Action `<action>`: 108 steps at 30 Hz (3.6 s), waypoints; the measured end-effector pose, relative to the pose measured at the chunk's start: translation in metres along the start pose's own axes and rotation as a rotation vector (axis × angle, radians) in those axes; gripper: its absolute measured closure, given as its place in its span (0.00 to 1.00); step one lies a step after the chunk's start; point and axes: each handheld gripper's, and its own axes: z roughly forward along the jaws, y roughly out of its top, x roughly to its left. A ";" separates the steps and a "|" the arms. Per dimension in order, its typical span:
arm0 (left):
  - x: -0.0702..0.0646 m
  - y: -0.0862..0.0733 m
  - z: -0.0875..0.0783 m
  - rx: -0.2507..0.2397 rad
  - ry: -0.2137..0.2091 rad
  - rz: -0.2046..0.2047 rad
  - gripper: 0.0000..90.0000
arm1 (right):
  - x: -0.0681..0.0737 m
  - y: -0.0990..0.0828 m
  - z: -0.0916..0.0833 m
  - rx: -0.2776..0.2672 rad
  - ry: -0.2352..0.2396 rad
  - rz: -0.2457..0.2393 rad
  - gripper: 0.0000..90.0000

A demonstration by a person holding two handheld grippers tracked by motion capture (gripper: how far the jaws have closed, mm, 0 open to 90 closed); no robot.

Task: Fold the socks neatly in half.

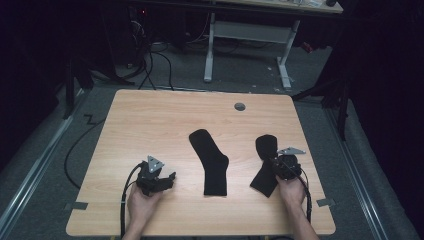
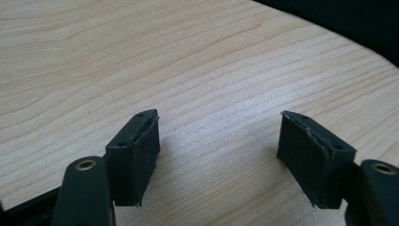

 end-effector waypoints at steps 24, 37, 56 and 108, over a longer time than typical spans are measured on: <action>-0.001 0.000 0.000 0.002 0.002 0.001 0.33 | 0.002 0.004 -0.025 -0.133 0.132 -0.001 0.97; -0.001 0.000 0.000 0.002 0.002 0.001 0.33 | 0.005 0.013 -0.040 -0.179 0.172 -0.020 0.97; -0.001 0.000 0.000 0.002 0.002 0.001 0.33 | 0.025 0.038 -0.060 -0.230 0.221 -0.055 0.97; -0.001 0.000 0.000 0.002 0.004 0.000 0.33 | 0.104 0.073 -0.089 -0.308 0.424 -0.206 0.97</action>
